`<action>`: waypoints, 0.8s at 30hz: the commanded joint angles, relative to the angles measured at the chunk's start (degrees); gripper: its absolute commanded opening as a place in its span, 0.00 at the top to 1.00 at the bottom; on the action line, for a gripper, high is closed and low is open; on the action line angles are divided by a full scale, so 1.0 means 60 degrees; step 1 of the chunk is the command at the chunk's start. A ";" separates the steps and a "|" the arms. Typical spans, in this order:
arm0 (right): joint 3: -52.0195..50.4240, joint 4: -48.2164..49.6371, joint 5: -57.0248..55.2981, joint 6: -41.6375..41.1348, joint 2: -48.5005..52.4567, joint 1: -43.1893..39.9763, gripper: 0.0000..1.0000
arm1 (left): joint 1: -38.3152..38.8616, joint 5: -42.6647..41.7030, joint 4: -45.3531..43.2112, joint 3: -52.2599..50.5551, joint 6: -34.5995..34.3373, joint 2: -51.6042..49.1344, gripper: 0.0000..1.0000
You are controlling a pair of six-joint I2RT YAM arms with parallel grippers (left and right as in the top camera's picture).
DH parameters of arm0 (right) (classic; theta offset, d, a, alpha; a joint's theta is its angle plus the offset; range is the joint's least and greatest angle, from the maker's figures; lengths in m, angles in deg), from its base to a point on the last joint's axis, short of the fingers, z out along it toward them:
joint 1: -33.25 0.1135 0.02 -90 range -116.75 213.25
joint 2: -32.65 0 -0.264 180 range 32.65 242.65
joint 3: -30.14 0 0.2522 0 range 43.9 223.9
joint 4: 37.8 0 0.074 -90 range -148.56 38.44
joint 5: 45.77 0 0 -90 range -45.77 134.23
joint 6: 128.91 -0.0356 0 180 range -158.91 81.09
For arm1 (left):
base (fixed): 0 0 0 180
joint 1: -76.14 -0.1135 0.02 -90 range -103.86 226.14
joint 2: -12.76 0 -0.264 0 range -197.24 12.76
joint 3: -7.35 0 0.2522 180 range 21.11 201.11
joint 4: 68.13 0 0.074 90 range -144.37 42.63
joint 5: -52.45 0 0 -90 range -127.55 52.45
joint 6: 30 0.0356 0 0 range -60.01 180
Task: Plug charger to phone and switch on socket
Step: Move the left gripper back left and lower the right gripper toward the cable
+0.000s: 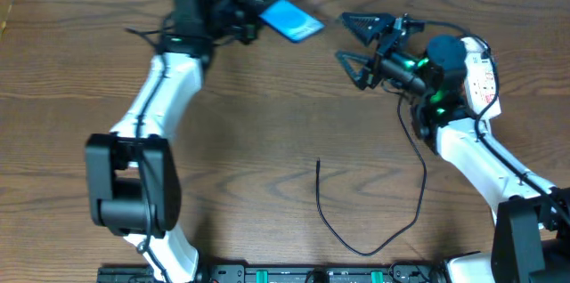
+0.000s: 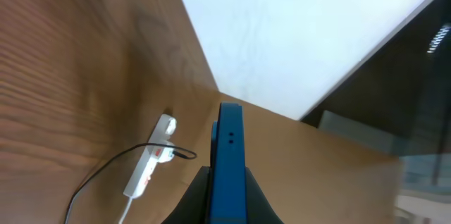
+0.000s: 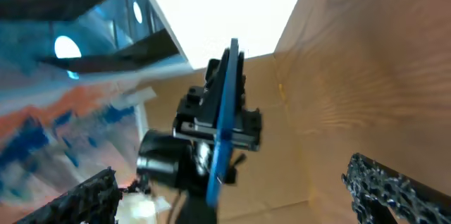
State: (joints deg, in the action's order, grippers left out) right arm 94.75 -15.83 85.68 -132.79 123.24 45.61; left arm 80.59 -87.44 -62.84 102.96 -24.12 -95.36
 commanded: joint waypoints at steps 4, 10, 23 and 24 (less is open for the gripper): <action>0.0168 -0.0182 0.1752 0.3650 -0.0095 -0.0444 0.01 | -0.1486 -0.4623 -0.0109 0.0069 0.0364 0.0142 0.93; 0.0306 -0.1814 0.1515 0.4860 -0.0117 -0.0328 0.01 | -0.2149 -0.5854 -0.0106 0.0015 0.0583 0.0142 0.93; 0.2186 -1.0233 -0.3071 0.8451 -0.0117 0.2018 0.01 | -0.2204 -0.5865 -0.0109 0.0004 0.0586 0.0142 0.93; 0.2186 -1.0422 -0.3260 0.8448 -0.0117 0.2138 0.01 | -0.2204 -0.5865 -0.0109 0.0004 0.0590 0.0142 0.93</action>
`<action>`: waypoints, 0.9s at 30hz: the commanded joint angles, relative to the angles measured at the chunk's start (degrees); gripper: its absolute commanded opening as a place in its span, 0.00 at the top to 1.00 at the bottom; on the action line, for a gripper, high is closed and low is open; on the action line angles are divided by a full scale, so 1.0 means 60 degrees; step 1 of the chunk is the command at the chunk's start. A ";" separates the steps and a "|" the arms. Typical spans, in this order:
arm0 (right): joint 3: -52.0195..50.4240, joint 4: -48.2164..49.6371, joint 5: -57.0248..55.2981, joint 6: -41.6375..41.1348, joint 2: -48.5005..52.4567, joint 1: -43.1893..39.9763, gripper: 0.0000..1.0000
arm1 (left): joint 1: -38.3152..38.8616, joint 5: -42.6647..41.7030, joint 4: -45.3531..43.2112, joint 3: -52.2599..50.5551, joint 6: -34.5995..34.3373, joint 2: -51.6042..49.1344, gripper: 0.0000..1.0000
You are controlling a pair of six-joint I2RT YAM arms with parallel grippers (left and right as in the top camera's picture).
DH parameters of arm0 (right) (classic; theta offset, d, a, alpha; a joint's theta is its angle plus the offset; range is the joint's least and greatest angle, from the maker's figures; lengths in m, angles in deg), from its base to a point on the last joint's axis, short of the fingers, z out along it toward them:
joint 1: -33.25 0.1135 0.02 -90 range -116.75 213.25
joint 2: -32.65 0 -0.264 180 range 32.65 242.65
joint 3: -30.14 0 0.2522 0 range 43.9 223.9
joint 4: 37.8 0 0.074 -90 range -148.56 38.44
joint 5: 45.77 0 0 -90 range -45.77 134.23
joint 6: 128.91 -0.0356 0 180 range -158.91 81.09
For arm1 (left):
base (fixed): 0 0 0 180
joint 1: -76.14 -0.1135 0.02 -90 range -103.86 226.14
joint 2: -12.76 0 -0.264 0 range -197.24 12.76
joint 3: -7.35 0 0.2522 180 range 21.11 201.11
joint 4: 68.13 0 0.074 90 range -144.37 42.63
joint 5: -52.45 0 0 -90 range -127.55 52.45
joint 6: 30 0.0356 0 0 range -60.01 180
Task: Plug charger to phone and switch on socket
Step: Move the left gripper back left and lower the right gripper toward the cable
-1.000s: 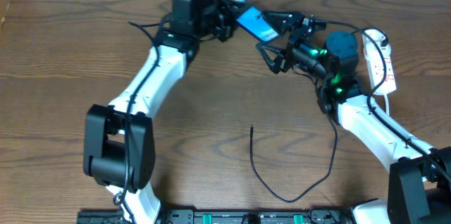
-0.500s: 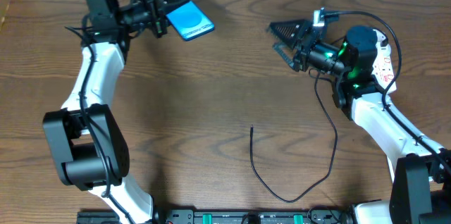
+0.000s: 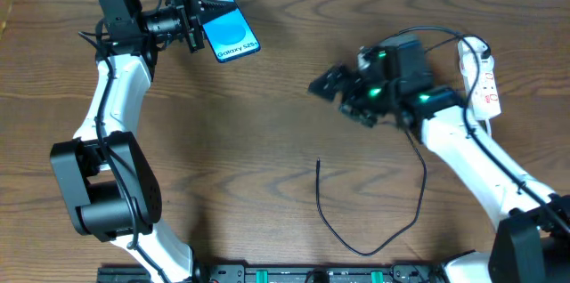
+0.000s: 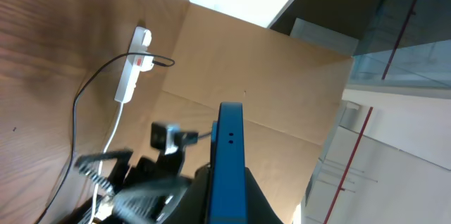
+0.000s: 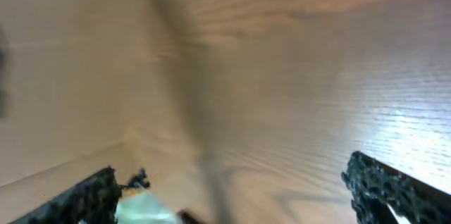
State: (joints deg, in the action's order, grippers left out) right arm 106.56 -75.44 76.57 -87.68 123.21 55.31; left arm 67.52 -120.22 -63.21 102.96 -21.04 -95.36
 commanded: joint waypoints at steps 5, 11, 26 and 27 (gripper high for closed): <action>0.0193 -0.2157 -0.3763 0.0637 -0.0091 0.1654 0.01 | -0.0026 -0.0401 -0.0044 0.0004 0.0579 0.0142 0.93; 0.0044 -0.2459 -0.5242 0.0299 0.0277 0.2830 0.01 | -0.0026 -0.0401 -0.0047 0.0004 0.0750 0.0142 0.93; 0.0044 -0.2499 -0.3614 -0.0313 0.2641 0.3359 0.01 | -0.0026 -0.0393 -0.0047 0.0004 0.0750 0.0142 0.92; 0.0044 -0.2568 -0.3625 -0.0339 0.2641 0.3402 0.01 | -0.0026 -0.0390 -0.0047 0.0004 0.0750 0.0142 0.93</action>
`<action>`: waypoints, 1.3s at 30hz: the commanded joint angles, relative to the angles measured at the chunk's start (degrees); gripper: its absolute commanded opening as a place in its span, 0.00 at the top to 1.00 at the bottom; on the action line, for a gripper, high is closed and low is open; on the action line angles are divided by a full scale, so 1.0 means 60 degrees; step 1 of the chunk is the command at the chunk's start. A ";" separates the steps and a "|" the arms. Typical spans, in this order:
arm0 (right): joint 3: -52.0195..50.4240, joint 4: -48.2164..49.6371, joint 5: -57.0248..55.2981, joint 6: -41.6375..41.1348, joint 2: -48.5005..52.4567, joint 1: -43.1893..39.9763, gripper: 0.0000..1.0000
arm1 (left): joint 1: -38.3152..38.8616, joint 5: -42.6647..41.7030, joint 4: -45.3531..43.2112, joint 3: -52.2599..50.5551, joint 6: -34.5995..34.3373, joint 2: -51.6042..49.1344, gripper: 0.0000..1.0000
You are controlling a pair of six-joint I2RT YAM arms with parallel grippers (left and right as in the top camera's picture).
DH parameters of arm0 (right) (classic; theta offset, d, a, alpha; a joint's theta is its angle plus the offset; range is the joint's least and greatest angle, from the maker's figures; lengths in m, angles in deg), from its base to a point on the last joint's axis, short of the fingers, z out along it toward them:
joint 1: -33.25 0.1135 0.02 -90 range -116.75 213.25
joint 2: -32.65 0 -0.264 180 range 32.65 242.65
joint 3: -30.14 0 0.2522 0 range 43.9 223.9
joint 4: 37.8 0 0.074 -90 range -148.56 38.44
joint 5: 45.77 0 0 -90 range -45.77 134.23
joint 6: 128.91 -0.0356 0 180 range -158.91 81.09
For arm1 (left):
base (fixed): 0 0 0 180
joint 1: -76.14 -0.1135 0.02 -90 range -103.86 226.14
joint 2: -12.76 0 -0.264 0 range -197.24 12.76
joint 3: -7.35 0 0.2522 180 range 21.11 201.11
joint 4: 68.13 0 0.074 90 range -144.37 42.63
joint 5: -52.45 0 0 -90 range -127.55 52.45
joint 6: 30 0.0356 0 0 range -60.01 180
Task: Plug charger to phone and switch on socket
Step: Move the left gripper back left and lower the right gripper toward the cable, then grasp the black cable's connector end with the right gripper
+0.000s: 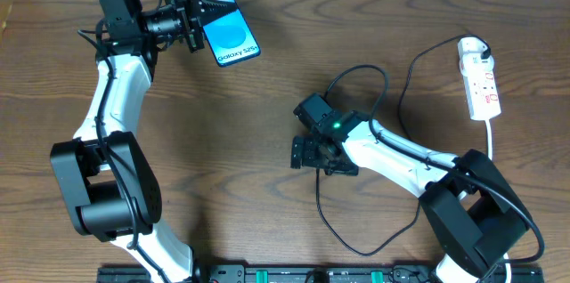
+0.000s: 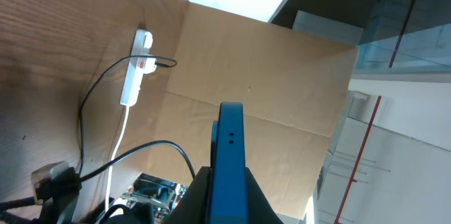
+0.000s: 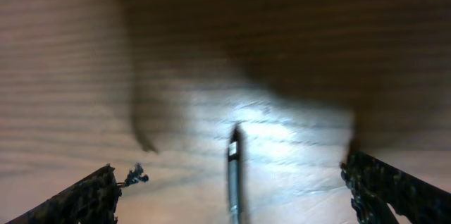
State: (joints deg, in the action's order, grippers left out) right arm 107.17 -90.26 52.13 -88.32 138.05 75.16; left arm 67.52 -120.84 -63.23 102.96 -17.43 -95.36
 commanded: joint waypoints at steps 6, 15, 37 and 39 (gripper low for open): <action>-0.0058 -0.0714 0.0164 -0.0965 0.0168 0.0291 0.07 | -0.0026 -0.0255 -0.0044 0.0004 0.0149 0.0142 0.93; -0.0058 -0.0958 -0.0284 -0.1636 0.0168 0.0426 0.62 | -0.0026 -0.0266 -0.0044 0.0004 0.0153 0.0142 0.93; -0.0058 -0.0703 -0.0732 -0.1716 0.0193 0.0565 0.81 | -0.0026 -0.0270 -0.0044 0.0004 0.0153 0.0142 0.93; -0.0058 -0.0707 -0.0729 -0.1716 0.0211 0.0572 0.83 | -0.0026 -0.0270 -0.0044 0.0004 0.0153 0.0142 0.93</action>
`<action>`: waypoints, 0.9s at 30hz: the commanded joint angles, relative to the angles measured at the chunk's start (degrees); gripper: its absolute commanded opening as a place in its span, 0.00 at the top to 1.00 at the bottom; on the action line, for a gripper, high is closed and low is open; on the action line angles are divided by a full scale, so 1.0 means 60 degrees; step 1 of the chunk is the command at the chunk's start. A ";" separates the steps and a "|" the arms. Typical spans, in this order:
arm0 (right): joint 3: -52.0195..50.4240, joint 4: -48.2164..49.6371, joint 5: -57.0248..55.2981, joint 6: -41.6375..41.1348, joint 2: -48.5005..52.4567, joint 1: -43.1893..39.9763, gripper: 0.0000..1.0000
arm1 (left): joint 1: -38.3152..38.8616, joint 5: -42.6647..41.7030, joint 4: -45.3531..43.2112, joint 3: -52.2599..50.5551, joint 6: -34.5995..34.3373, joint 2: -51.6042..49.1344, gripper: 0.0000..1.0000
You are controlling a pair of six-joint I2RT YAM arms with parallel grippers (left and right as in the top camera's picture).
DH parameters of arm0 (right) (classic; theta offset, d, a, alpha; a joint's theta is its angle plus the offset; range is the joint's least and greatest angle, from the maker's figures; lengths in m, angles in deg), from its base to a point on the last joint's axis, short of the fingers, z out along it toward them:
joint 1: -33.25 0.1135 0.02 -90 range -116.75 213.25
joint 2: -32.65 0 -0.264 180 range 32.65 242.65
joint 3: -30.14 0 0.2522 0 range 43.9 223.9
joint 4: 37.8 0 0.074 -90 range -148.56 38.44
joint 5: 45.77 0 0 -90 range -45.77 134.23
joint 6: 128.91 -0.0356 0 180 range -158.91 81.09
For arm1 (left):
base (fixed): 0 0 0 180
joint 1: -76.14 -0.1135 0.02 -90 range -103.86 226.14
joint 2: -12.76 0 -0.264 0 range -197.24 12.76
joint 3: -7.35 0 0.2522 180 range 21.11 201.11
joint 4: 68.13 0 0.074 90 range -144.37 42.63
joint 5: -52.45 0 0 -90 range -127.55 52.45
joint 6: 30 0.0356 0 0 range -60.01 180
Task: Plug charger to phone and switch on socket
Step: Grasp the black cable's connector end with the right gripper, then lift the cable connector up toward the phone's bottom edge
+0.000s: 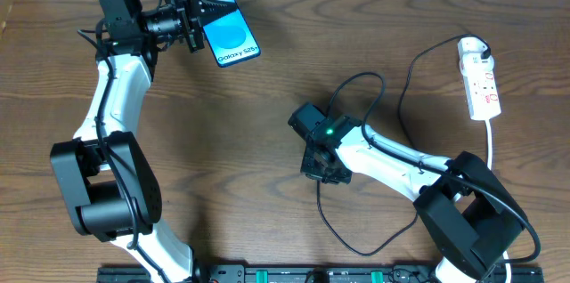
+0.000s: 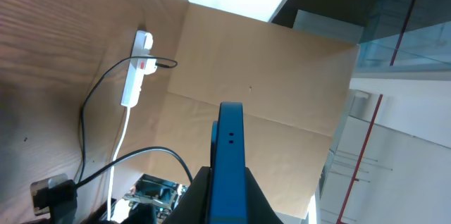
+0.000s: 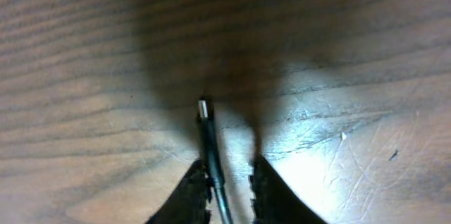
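The blue phone (image 1: 230, 34) hangs edge-on above the table's far left, with my left gripper (image 1: 194, 23) shut on it; in the left wrist view the phone (image 2: 229, 146) stands upright between the fingers (image 2: 201, 189). The black charger cable (image 1: 419, 203) loops across the table from the white socket strip (image 1: 476, 78). My right gripper (image 1: 321, 165) is down at the cable's free end. In the right wrist view the cable (image 3: 211, 153) runs between the fingertips (image 3: 201, 175), with its plug tip (image 3: 204, 108) just beyond. The jaws stand narrow but wider than the cable.
The wooden table (image 1: 223, 158) reaches to a white wall at the far edge. The socket strip (image 2: 137, 69) lies at the far right, its own white lead (image 1: 492, 141) running toward the near edge. A black rail (image 1: 294, 274) lines the front.
My right gripper has dropped a little onto the cable's end, and its fingers have come from wide open to a narrow gap around the cable. The left arm and phone have not moved.
First my left gripper held the phone near the top centre while my right gripper stood open close by. Then the phone was at the far left and the right arm nearer the middle. Later the right gripper hovered open over the cable's end, and now straddles it.
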State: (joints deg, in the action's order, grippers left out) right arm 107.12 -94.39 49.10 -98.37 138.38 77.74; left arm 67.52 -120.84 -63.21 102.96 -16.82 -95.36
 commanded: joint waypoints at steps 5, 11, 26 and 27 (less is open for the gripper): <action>-0.0051 -0.0018 -0.0219 -0.0040 0.0317 0.0157 0.85 | -0.0026 -0.0270 -0.0047 0.0004 0.0051 0.0142 0.93; -0.0051 -0.0004 -0.0138 -0.0040 0.0426 0.0153 0.91 | -0.0026 -0.0277 -0.0047 0.0004 0.0051 0.0142 0.93; 0.0095 0.0036 0.0342 0.0510 0.0419 -0.0758 0.99 | -0.0026 -0.0299 -0.0051 0.0004 0.0051 0.0142 0.93; 0.0153 0.0040 0.0477 0.0725 0.0419 -0.0987 0.99 | -0.0026 -0.0299 -0.0051 0.0004 0.0051 0.0142 0.93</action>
State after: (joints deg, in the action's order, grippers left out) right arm 107.15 -94.15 50.65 -97.32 139.23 75.38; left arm 67.52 -120.86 -63.21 102.96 -16.65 -95.36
